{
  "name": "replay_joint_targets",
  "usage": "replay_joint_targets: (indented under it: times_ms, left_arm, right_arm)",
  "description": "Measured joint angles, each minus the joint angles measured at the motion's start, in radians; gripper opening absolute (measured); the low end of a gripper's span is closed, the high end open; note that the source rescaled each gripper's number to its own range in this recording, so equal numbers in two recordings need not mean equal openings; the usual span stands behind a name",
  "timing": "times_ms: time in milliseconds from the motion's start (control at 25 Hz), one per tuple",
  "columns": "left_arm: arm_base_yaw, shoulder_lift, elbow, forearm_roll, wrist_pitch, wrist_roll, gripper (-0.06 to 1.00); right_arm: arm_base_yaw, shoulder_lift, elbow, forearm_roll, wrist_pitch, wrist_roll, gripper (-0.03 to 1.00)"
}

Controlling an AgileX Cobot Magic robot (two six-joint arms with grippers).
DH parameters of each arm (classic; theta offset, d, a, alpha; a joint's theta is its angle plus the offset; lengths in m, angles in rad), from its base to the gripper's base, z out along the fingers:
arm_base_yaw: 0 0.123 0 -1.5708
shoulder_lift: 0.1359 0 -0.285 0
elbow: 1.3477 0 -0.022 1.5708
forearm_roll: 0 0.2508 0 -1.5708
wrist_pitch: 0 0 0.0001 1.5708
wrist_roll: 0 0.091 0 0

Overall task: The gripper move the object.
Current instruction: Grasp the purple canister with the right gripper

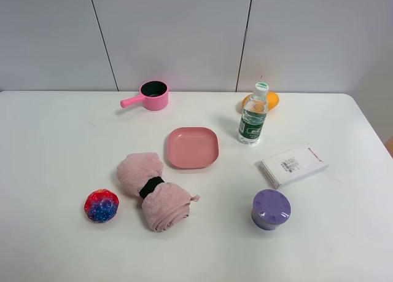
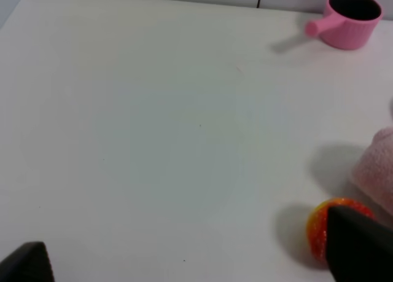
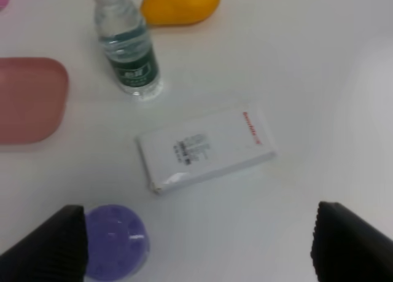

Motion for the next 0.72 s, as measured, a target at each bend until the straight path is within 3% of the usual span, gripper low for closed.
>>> replay_joint_targets:
  times_ms: [360, 560, 720]
  left_arm:
    - [0.000, 0.000, 0.000, 0.000, -0.002, 0.000, 1.00]
    - [0.000, 0.000, 0.000, 0.000, -0.002, 0.000, 1.00]
    - [0.000, 0.000, 0.000, 0.000, -0.002, 0.000, 1.00]
  right_arm:
    - [0.018, 0.328, -0.085, 0.109, 0.010, -0.123, 0.01]
    - [0.193, 0.412, -0.085, 0.063, -0.010, -0.147, 0.01]
    - [0.357, 0.495, -0.096, -0.010, -0.026, -0.095, 0.01]
